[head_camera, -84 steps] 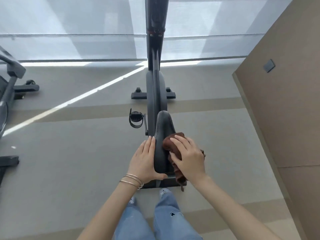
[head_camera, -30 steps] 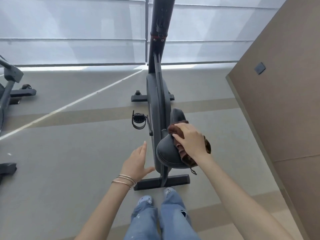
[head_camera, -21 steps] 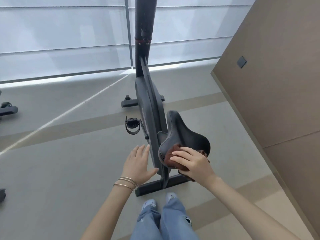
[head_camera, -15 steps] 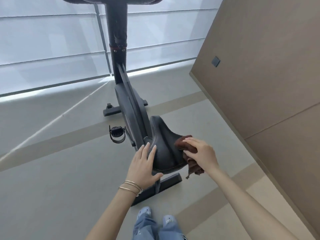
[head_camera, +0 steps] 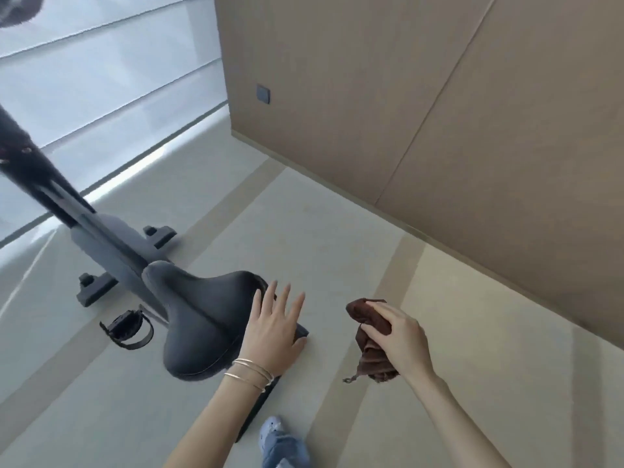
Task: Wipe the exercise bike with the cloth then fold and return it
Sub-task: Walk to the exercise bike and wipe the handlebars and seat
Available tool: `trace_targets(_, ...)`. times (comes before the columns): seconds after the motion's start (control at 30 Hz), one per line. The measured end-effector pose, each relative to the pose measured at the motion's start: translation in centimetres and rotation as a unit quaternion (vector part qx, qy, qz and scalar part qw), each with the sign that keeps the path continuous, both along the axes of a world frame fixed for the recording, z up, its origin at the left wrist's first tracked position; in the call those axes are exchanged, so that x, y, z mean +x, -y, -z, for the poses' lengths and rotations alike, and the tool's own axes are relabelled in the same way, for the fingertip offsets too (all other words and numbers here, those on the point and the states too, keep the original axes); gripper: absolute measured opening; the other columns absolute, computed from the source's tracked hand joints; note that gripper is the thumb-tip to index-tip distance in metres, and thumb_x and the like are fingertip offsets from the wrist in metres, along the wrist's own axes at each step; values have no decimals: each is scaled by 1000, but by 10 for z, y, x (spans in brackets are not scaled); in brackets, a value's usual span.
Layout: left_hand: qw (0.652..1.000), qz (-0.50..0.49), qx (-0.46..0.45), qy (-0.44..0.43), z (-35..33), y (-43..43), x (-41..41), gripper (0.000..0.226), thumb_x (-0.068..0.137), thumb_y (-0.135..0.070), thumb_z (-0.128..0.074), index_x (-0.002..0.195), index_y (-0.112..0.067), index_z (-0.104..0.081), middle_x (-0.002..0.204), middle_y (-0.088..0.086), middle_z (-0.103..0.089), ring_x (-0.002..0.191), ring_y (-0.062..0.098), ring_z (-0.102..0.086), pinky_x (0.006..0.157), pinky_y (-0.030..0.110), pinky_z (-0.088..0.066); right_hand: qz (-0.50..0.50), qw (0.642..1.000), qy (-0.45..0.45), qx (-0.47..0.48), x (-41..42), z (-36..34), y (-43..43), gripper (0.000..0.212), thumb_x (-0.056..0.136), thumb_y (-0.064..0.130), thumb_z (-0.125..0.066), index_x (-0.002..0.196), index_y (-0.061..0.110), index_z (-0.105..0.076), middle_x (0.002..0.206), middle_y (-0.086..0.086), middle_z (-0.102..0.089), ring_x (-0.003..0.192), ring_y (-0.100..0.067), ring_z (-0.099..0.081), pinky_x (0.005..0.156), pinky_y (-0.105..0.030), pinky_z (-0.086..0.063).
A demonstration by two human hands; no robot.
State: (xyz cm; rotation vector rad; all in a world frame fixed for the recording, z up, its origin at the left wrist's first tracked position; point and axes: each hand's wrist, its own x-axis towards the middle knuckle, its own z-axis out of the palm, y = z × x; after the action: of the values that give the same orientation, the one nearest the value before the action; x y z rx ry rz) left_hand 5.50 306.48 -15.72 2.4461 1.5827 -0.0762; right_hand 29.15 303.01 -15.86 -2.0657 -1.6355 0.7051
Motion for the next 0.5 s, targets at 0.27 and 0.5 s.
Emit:
trace_targets(0.27,953,296,64,12,-30,31,171,68,57,-50,-82,113,-15,-67,106,4,-71,102,26,-66,89,45,-53,240,970,44,-2,134,-26,149,40,77,31,-72,115,34,-63,121,24,-60,110,-2,-56,81,-17,-39)
trace_targets(0.5,878,470,88,7,-52,140,310,69,51,-48,-85,109,-14,-70,111,10,-69,105,35,-65,85,54,-53,445,895,38,12,199,-36,335,40,73,31,-76,112,35,-65,114,22,-64,102,-5,-62,78,-20,-45)
